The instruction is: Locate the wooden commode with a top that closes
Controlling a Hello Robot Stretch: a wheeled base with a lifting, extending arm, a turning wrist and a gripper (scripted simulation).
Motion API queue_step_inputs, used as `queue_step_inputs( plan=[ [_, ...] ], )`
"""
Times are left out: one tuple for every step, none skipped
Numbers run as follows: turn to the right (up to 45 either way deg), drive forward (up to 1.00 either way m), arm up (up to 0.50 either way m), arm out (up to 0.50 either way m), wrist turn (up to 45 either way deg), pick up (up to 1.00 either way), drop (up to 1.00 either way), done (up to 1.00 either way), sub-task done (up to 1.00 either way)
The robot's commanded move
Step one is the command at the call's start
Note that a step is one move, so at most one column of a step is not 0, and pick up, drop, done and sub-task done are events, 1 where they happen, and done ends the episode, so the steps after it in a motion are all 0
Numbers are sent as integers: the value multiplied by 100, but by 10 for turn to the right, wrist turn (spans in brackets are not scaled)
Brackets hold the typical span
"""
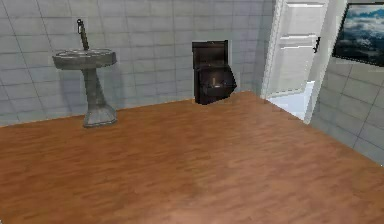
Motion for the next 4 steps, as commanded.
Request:
queue_step_inputs(
  plan=[
    [60,0,0,0,0,0,0,0,0],
    [0,100,0,0,0,0,0,0,0],
    [0,100,0,0,0,0,0,0,0],
    [120,0,0,0,0,0,0,0,0]
  ],
)
